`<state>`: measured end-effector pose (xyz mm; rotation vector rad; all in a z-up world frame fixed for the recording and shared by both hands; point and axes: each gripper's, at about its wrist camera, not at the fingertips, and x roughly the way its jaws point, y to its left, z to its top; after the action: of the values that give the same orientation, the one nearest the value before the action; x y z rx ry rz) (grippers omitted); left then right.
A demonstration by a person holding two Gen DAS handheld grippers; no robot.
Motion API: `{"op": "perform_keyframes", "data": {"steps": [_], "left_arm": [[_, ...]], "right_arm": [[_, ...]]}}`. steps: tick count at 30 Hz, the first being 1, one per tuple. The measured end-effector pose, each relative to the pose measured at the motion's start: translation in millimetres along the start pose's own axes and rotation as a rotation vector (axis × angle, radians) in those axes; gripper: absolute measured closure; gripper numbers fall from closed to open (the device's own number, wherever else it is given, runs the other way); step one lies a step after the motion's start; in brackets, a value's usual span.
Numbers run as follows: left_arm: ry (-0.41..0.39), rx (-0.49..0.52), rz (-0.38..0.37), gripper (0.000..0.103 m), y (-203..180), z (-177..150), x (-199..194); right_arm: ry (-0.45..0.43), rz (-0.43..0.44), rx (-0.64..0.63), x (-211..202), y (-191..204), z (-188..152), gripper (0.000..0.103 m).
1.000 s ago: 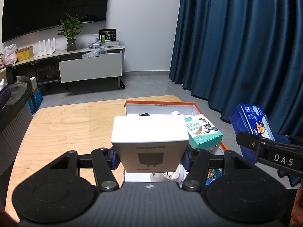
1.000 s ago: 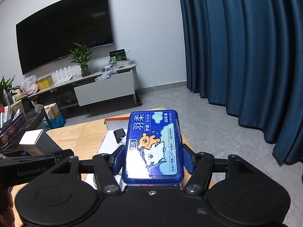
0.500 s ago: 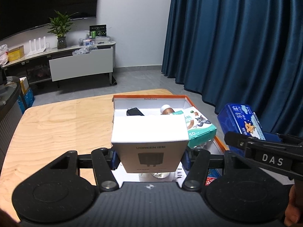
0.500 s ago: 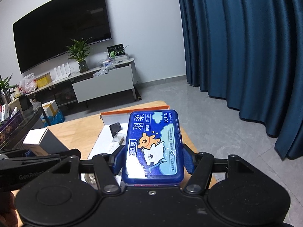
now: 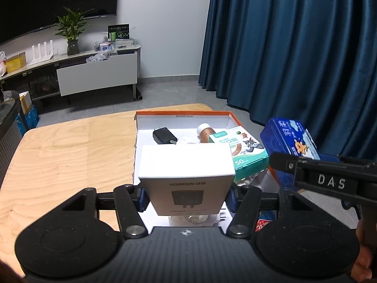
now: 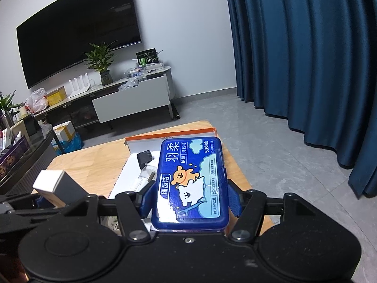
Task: Organize rigid objects
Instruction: 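Hold the UGREEN charger box and blue tin above the white box with both grippers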
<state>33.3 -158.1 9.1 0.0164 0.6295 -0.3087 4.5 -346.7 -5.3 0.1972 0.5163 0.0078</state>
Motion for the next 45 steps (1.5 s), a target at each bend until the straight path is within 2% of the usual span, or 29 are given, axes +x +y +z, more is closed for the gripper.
{"op": "perform_keyframes", "data": {"steps": [8, 26, 45], "left_arm": [[0.006, -0.002, -0.004, 0.043, 0, 3, 4], [-0.001, -0.044, 0.039, 0.043, 14, 6, 7], [-0.010, -0.032, 0.019, 0.043, 9, 4, 2]], "right_arm": [[0.002, 0.003, -0.005, 1, 0, 0, 0.029], [0.013, 0.031, -0.020, 3, 1, -8, 0.029], [0.001, 0.035, -0.023, -3, 1, -4, 0.029]]}}
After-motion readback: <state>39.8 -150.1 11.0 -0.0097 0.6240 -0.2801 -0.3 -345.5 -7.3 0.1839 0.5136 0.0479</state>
